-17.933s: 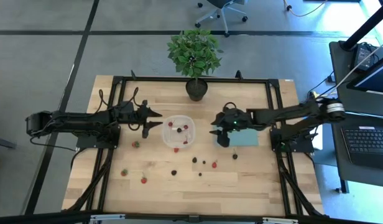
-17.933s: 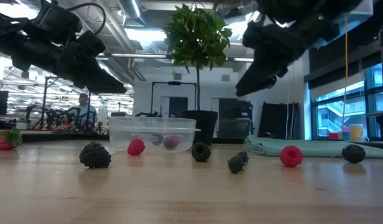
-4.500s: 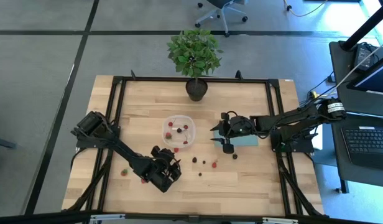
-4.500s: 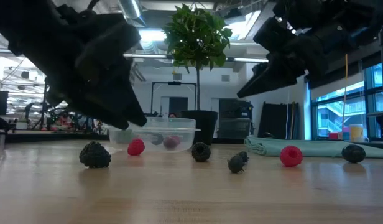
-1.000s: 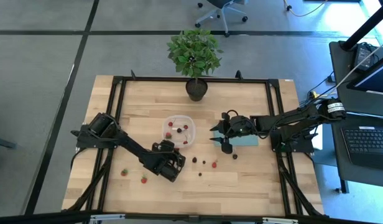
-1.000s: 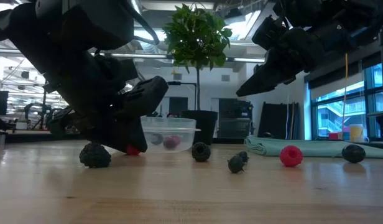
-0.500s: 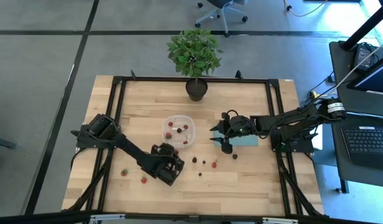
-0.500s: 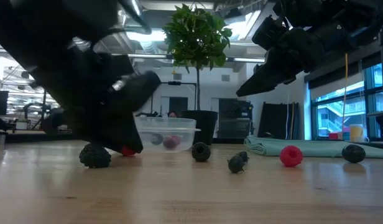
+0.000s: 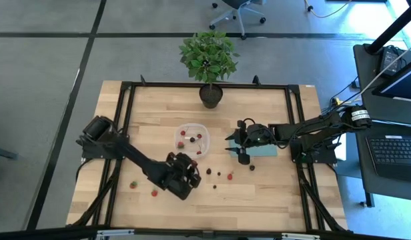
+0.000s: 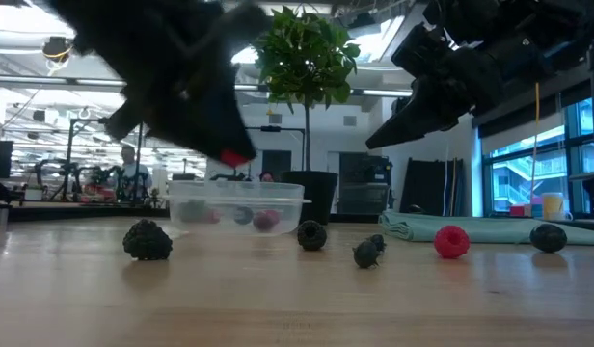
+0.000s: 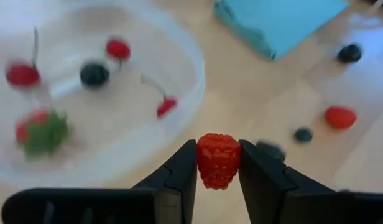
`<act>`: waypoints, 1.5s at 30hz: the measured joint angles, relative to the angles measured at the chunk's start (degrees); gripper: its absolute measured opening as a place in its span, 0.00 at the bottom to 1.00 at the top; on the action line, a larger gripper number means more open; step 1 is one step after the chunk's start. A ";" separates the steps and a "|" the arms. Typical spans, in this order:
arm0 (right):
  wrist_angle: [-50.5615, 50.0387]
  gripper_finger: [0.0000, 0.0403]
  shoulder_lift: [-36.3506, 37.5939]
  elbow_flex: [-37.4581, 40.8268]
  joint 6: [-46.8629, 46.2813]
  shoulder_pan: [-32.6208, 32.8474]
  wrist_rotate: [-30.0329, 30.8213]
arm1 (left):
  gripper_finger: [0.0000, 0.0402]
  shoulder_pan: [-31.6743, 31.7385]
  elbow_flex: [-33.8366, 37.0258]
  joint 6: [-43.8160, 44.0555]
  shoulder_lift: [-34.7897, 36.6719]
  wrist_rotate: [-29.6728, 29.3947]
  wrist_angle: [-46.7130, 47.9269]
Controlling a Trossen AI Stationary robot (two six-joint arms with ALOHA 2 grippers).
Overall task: Pick and placing Produce into tupperware
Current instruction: Put the top raspberry into the container
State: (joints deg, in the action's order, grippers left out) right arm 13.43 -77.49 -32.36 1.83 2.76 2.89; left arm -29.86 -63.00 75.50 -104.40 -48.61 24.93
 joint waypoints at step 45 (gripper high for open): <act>0.55 0.52 0.00 0.00 -0.17 -5.62 0.00 | 0.24 28.78 -0.12 -36.34 4.55 32.95 14.90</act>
State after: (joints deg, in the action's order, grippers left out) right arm 13.98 -77.49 -32.36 1.66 -2.85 2.90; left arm -1.08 -63.11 39.16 -99.85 -15.66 39.83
